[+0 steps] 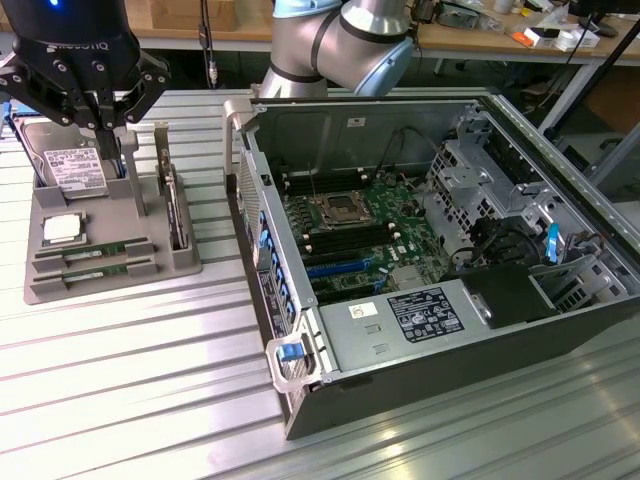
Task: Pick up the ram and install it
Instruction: 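Pick up the ram and move it above insertion slot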
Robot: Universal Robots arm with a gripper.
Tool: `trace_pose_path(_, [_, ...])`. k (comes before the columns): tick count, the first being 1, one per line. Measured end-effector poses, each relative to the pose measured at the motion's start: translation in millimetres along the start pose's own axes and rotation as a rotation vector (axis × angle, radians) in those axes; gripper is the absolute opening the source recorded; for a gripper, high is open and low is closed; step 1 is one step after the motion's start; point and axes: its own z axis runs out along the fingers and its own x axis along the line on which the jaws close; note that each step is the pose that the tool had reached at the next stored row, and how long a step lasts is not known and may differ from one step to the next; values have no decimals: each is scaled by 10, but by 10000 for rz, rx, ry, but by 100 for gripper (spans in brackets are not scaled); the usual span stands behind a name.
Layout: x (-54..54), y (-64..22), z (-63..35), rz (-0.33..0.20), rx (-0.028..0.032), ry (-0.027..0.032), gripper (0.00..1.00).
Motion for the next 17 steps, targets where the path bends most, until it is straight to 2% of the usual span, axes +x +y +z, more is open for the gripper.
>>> trace_pose_path(7, [0,0,0,-838,-20,38,11])
trace_pose_path(17, [0,0,0,-1678,-41,75,11])
